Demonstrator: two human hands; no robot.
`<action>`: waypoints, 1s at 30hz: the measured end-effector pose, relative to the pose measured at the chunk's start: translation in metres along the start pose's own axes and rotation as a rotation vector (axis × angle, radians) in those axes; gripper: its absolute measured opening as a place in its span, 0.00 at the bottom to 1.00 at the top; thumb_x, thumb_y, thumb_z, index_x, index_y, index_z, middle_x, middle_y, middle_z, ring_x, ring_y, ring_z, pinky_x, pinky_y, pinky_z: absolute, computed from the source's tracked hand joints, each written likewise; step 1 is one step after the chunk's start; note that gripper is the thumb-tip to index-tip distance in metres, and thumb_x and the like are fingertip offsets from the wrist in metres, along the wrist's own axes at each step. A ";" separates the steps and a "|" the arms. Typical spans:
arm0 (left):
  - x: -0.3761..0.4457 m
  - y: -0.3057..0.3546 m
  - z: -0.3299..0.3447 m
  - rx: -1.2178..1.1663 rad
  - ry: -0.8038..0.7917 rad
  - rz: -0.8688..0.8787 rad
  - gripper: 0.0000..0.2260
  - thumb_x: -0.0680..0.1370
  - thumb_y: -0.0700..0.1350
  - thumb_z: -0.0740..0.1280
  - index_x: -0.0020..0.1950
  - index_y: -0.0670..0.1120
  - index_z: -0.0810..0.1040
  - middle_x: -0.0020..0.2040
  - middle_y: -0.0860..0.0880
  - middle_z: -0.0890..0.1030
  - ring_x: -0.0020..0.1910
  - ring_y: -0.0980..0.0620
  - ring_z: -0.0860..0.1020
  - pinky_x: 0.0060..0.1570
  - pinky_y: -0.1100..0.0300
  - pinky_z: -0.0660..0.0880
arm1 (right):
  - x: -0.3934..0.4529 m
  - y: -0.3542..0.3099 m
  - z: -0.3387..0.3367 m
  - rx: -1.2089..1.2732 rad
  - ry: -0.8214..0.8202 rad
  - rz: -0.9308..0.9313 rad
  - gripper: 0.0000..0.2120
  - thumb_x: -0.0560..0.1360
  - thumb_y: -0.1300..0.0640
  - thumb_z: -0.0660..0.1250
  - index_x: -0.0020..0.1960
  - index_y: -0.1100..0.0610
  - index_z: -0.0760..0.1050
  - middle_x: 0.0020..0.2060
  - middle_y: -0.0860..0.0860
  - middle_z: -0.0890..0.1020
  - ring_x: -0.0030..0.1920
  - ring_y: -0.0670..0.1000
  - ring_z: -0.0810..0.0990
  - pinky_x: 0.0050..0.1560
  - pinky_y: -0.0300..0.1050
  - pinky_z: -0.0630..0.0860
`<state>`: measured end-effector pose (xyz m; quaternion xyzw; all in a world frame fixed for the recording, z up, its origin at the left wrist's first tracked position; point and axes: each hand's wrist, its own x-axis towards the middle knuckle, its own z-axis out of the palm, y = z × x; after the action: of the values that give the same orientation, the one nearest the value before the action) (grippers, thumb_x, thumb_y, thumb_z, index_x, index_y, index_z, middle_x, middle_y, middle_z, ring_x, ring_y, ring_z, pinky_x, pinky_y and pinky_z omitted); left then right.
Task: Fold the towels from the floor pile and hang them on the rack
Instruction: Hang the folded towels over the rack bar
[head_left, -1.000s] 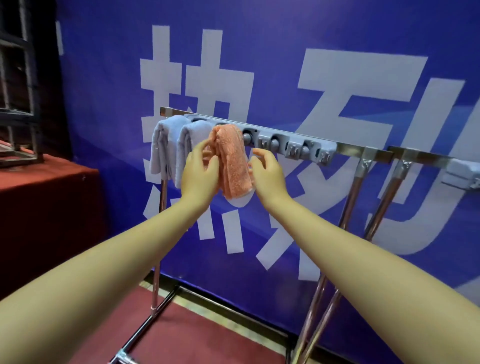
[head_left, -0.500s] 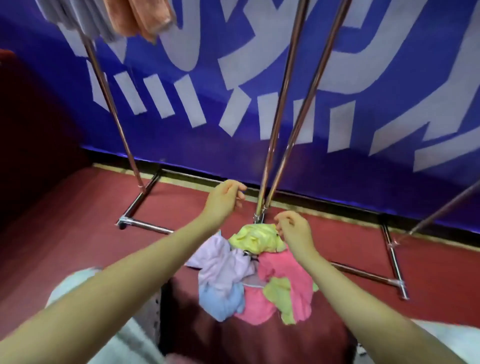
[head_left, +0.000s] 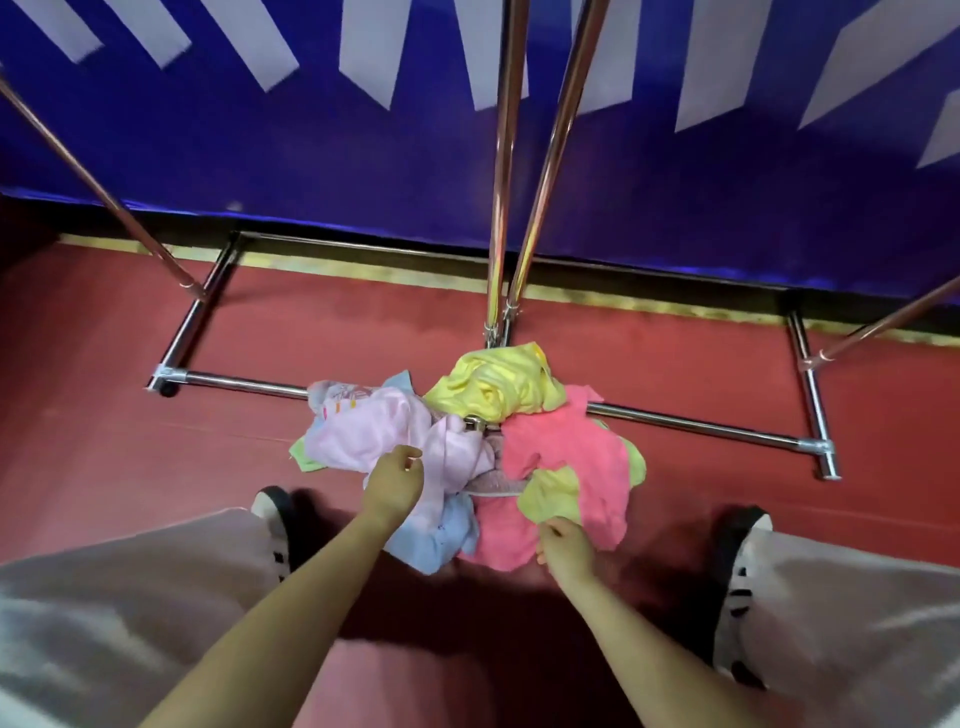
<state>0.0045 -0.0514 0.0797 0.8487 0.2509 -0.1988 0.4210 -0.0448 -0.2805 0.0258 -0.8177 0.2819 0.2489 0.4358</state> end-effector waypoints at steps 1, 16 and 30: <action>0.010 -0.006 0.000 0.020 -0.005 -0.009 0.16 0.78 0.45 0.59 0.61 0.41 0.77 0.58 0.42 0.80 0.57 0.42 0.77 0.56 0.54 0.72 | 0.010 -0.004 0.017 -0.026 -0.010 -0.022 0.18 0.74 0.63 0.63 0.27 0.52 0.67 0.25 0.50 0.74 0.33 0.53 0.74 0.36 0.49 0.71; 0.097 -0.018 -0.004 0.276 -0.272 0.251 0.15 0.79 0.40 0.62 0.66 0.41 0.74 0.57 0.42 0.79 0.53 0.45 0.78 0.54 0.57 0.73 | 0.066 -0.067 0.165 -0.106 -0.046 -0.142 0.12 0.74 0.57 0.67 0.43 0.68 0.79 0.43 0.64 0.82 0.46 0.61 0.79 0.46 0.49 0.71; 0.001 0.105 -0.030 -0.357 -0.217 0.350 0.13 0.83 0.46 0.56 0.61 0.49 0.78 0.62 0.50 0.78 0.62 0.50 0.75 0.62 0.53 0.72 | -0.035 -0.146 -0.027 0.051 0.030 -0.568 0.06 0.77 0.66 0.62 0.44 0.56 0.73 0.37 0.48 0.76 0.40 0.48 0.73 0.40 0.30 0.66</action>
<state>0.0710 -0.0818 0.1607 0.7654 0.0848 -0.1652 0.6162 0.0339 -0.2278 0.1458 -0.8564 0.0540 0.0976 0.5041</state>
